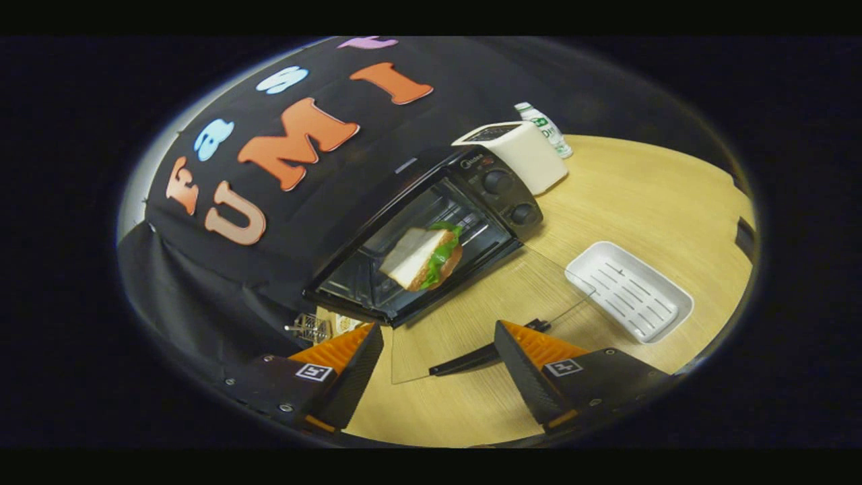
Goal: Open the toaster oven, put the food inside, and close the toaster oven door.
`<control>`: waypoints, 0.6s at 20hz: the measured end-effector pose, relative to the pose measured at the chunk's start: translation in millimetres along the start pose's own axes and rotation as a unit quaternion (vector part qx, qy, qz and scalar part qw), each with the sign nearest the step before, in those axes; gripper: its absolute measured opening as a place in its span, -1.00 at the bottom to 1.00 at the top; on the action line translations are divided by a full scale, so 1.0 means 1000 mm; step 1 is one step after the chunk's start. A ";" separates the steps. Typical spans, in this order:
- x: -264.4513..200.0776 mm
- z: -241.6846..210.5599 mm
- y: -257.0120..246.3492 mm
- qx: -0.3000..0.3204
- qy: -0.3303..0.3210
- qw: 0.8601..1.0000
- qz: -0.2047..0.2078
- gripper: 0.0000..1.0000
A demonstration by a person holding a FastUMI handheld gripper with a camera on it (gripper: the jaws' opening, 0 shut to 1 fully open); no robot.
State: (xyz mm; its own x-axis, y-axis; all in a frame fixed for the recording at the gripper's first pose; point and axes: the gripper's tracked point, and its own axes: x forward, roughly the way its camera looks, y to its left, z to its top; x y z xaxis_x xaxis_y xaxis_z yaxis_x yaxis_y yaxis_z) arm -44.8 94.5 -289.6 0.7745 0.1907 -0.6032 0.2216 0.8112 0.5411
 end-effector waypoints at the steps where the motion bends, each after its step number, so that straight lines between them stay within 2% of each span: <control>1: -0.005 -0.005 -0.002 -0.027 -0.001 1.000 -0.004 0.97; 4: -0.011 -0.030 -0.022 -0.124 0.012 0.991 -0.036 0.97; 7: -0.008 -0.050 -0.042 -0.200 0.026 0.977 -0.069 0.97; 12: 0.019 -0.069 -0.066 -0.273 0.050 0.955 -0.102 0.98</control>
State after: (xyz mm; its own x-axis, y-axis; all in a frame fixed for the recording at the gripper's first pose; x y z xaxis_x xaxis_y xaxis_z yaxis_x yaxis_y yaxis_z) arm -86.1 83.2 -377.0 0.6810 0.0282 -0.7318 -0.0014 0.9993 0.0372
